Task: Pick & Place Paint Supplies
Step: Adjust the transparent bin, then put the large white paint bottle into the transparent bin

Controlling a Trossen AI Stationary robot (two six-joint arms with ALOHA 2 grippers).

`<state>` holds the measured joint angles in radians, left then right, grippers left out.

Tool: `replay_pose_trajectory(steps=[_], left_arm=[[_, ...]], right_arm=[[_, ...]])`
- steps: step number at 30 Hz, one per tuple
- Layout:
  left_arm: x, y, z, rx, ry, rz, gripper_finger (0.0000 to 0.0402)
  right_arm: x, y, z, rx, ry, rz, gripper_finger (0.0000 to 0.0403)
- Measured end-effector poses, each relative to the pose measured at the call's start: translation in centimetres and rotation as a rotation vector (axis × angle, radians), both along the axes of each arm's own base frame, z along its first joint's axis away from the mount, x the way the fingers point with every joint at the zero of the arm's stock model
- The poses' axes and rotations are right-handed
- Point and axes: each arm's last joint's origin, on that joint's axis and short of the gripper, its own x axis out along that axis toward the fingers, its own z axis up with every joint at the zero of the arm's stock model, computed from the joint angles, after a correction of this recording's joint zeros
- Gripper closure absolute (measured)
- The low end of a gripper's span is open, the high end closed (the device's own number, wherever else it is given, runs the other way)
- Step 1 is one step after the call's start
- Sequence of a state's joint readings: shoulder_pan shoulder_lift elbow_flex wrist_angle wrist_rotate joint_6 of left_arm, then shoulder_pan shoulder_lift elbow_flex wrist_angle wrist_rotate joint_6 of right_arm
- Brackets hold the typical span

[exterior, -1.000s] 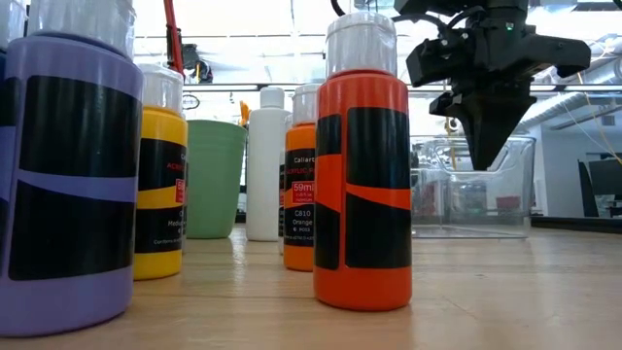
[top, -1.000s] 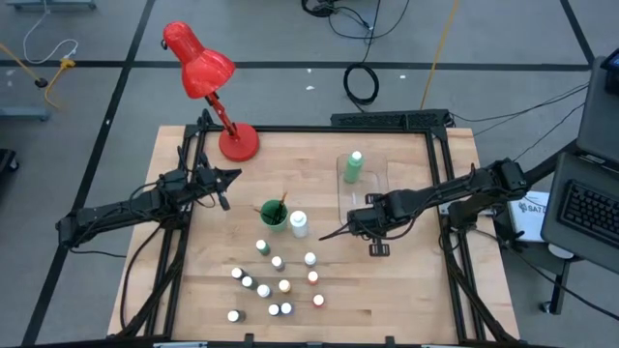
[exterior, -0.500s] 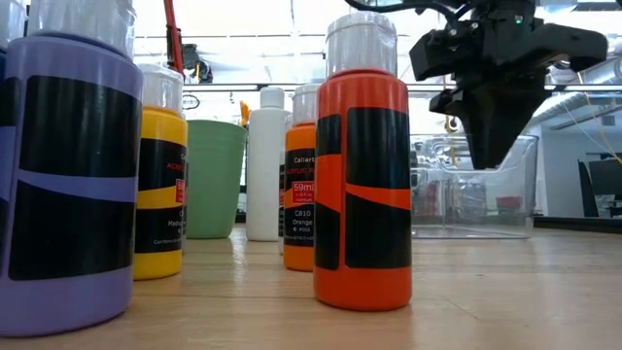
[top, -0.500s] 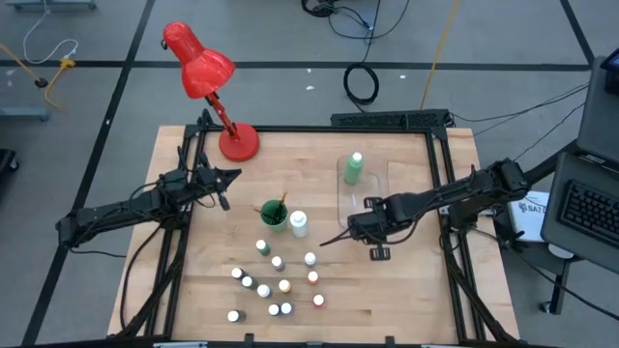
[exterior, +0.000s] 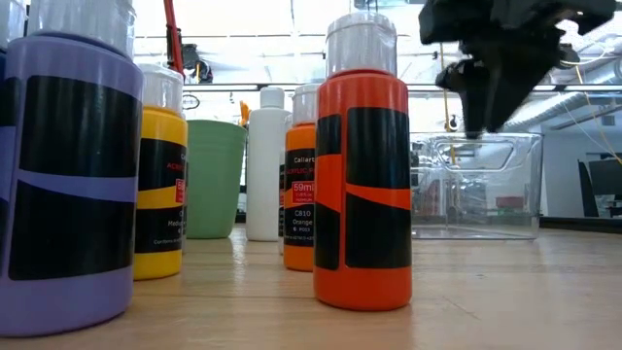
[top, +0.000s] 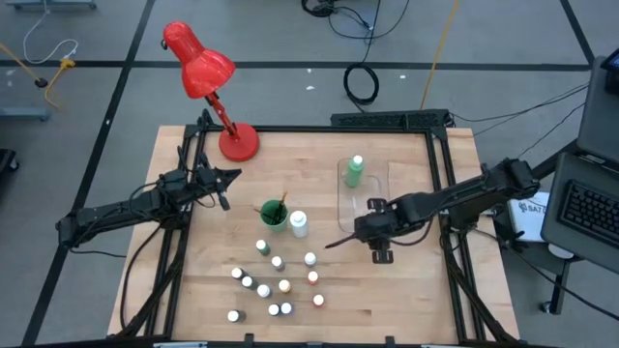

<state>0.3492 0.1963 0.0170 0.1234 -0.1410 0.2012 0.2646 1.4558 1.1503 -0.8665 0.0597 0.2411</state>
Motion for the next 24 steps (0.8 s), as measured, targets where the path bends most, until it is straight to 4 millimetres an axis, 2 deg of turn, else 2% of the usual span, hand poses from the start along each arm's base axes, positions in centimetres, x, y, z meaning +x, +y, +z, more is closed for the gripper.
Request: replay_pose_trajectory(steps=[4, 7, 10, 12, 16, 19, 24], left_arm=[[0.0, 0.0, 0.0, 0.000, 0.000, 0.000, 0.0380], [0.0, 0.0, 0.0, 0.000, 0.000, 0.000, 0.0380], [0.0, 0.0, 0.0, 0.000, 0.000, 0.000, 0.0380], [0.0, 0.0, 0.0, 0.000, 0.000, 0.000, 0.0380], [0.0, 0.0, 0.0, 0.004, 0.001, 0.000, 0.0380], [0.0, 0.0, 0.0, 0.006, 0.003, 0.000, 0.0380], [0.0, 0.0, 0.0, 0.010, 0.005, -0.001, 0.0380]], right_arm=[[0.3, -0.3, 2.3, -0.119, -0.237, 0.012, 0.0234], [1.2, -0.1, 4.7, -0.202, -0.553, 0.020, 0.0234], [2.4, 0.1, 5.8, -0.169, -0.883, 0.059, 0.0234], [2.8, -0.4, 5.3, -0.116, -1.010, 0.091, 0.0234], [3.9, -1.1, 2.5, -0.053, -1.177, 0.091, 0.0230], [5.3, -1.0, 0.4, -0.043, -1.215, 0.092, 0.0217], [8.7, -1.1, -1.9, -0.041, -1.157, 0.055, 0.0174]])
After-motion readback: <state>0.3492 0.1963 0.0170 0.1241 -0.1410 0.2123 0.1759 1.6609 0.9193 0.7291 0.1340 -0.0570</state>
